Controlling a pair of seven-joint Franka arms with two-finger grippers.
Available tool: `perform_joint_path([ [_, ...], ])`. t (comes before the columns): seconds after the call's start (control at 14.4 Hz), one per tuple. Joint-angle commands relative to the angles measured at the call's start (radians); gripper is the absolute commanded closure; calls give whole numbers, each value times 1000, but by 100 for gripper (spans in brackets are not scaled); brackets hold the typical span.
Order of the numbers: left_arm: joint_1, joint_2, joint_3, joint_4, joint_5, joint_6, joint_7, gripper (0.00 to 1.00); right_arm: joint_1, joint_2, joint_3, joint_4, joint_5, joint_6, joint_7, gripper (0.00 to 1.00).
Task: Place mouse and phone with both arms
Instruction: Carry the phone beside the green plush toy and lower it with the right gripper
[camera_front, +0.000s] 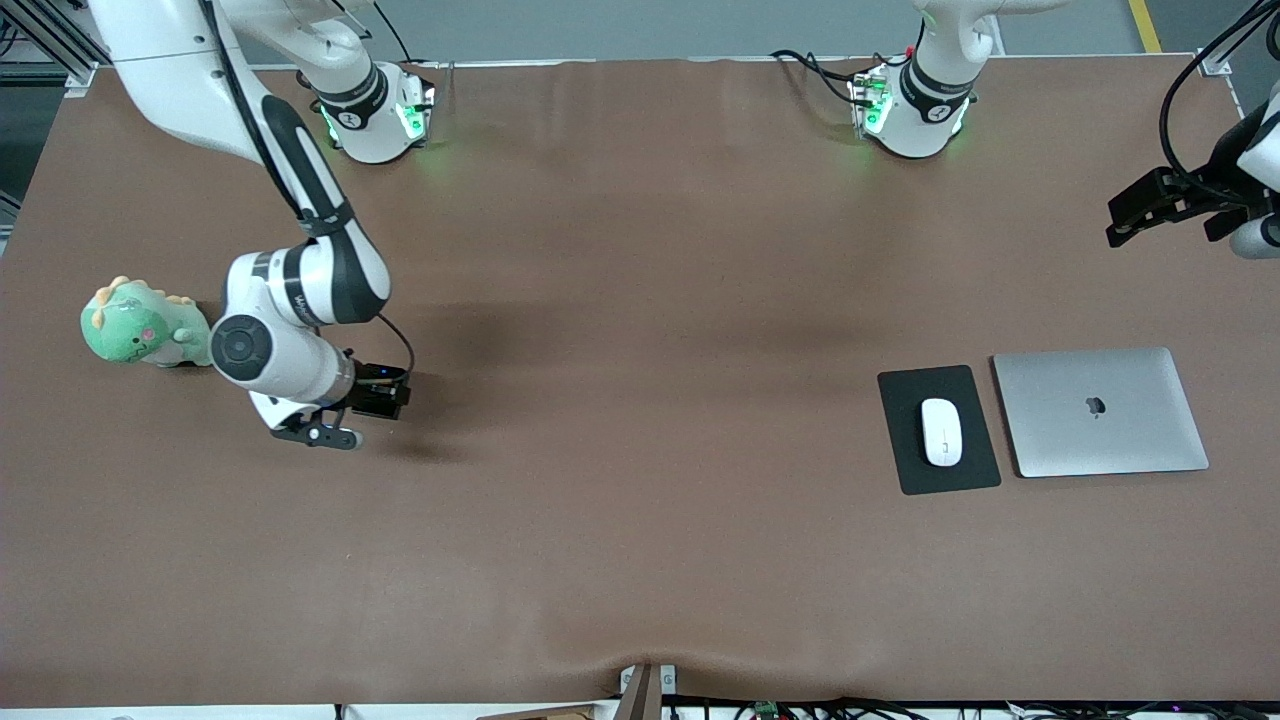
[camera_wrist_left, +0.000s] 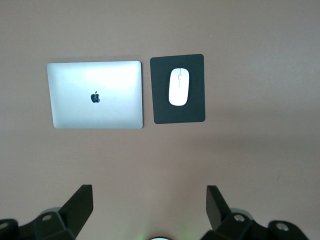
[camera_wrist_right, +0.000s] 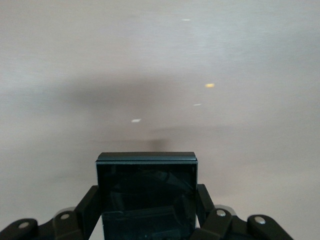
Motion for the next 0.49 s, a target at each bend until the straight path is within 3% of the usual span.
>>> perform_joint_path([
  [0.0, -6, -10, 3, 0, -9, 6, 9, 0, -96, -83, 18, -102, -17, 28, -105, 100],
  [0.42, -6, -7, 2, 0, -6, 8, 0, 0, -244, -74, 20, -172, -17, 120, -300, 100],
])
